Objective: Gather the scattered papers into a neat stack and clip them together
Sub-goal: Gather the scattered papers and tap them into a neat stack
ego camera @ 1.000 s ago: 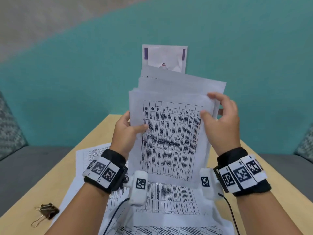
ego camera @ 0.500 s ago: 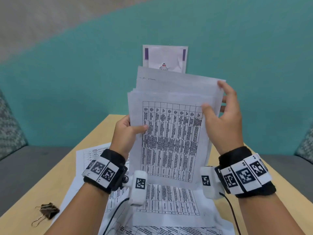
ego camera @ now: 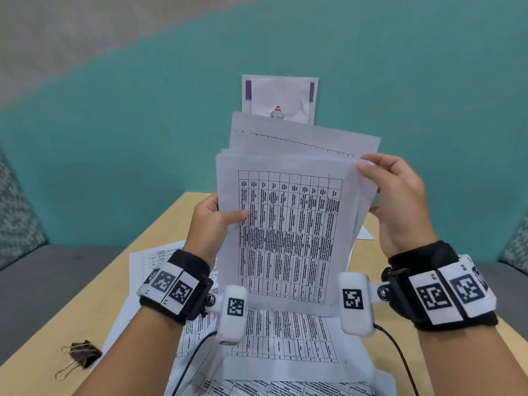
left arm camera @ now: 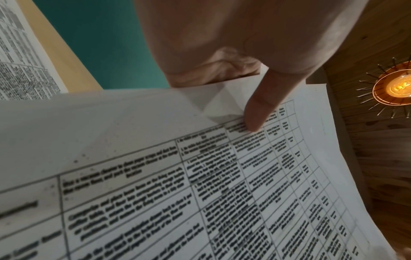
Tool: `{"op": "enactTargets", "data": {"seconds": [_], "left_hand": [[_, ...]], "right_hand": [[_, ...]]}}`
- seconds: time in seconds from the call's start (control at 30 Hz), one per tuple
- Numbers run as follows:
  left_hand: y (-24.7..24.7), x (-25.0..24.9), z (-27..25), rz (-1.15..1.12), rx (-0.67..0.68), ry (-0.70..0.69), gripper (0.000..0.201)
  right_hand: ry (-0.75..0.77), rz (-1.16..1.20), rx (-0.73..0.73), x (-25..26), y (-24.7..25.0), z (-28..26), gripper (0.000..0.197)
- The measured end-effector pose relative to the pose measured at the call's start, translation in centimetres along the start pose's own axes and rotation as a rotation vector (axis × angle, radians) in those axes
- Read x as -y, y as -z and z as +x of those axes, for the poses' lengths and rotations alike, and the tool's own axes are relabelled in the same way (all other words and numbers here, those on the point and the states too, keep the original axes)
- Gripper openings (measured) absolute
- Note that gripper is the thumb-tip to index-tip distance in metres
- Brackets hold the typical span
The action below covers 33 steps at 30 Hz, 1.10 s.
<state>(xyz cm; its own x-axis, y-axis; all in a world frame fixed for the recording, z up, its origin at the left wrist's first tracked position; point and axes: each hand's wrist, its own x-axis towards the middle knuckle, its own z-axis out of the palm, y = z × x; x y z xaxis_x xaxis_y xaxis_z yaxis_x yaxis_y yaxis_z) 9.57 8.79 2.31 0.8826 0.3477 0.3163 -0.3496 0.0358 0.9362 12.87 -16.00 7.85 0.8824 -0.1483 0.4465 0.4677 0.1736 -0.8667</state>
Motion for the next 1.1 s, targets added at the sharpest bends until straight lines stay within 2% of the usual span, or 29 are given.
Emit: {"op": "enactTargets", "data": {"seconds": [0.23, 0.33, 0.57, 0.73, 0.83, 0.93, 1.0, 1.1], "left_hand": [[0.2, 0.2, 0.2, -0.011, -0.008, 0.014, 0.033], [0.2, 0.2, 0.3, -0.013, -0.011, 0.018, 0.033], [0.2, 0.4, 0.4, -0.006, -0.008, 0.012, 0.032], [0.3, 0.5, 0.5, 0.004, -0.007, 0.018, 0.032], [0.3, 0.4, 0.5, 0.007, -0.005, 0.019, 0.033], [0.3, 0.5, 0.4, 0.004, -0.005, 0.022, 0.033], [0.3, 0.5, 0.4, 0.004, -0.003, 0.021, 0.033], [0.3, 0.4, 0.4, -0.007, -0.003, 0.022, 0.035]], "right_hand": [[-0.06, -0.046, -0.025, 0.2, 0.7, 0.1, 0.018], [0.001, -0.057, -0.091, 0.1, 0.8, 0.2, 0.018], [0.07, 0.061, -0.083, -0.2, 0.3, 0.0, 0.019], [-0.037, -0.013, -0.029, -0.9, 0.6, 0.3, 0.036], [-0.115, -0.132, -0.01, -1.7, 0.8, 0.5, 0.031], [-0.167, -0.111, 0.015, -2.0, 0.9, 0.6, 0.031], [-0.174, -0.082, 0.028, -1.9, 0.9, 0.6, 0.03], [-0.132, -0.088, 0.038, -2.0, 0.8, 0.5, 0.019]]}}
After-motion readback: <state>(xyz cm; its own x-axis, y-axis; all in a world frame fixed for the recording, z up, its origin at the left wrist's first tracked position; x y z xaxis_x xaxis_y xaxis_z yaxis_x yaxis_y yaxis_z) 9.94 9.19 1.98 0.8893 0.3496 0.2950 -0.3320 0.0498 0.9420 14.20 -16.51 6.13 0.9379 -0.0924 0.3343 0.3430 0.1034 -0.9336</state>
